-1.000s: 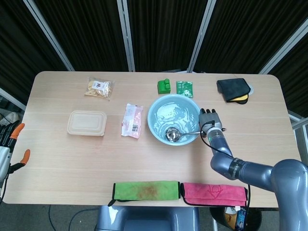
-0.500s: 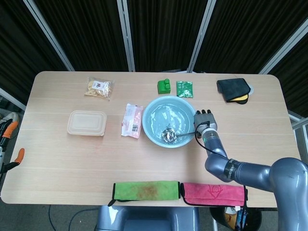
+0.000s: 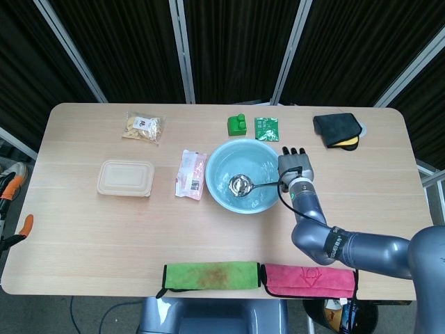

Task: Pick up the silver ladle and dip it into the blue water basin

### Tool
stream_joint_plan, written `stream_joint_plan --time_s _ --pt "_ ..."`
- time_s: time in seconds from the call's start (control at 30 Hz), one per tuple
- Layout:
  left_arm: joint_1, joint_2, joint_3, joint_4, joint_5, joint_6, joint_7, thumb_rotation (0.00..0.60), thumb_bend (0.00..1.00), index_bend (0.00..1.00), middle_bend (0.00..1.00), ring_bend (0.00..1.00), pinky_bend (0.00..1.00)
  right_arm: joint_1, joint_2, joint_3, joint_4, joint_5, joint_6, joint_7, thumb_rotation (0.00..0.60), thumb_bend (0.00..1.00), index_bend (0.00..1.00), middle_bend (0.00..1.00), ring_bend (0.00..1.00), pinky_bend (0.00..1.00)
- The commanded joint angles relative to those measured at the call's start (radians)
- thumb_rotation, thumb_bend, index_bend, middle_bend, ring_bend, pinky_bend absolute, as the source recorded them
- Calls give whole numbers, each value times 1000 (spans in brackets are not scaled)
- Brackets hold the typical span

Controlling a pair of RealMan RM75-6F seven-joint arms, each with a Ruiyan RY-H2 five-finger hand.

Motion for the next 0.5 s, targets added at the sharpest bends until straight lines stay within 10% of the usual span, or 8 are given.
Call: stream_joint_plan --time_s 0.03,0.5 --pt "-1 -1 1 1 2 -1 3 600 445 0 0 0 0 0 21 10 -24 11 15 -6 600 415 718 12 0 0" --pt "2 0 12 1 24 10 9 600 443 0 0 0 0 -15 66 23 -88 23 62 -27 600 414 718 11 0 0"
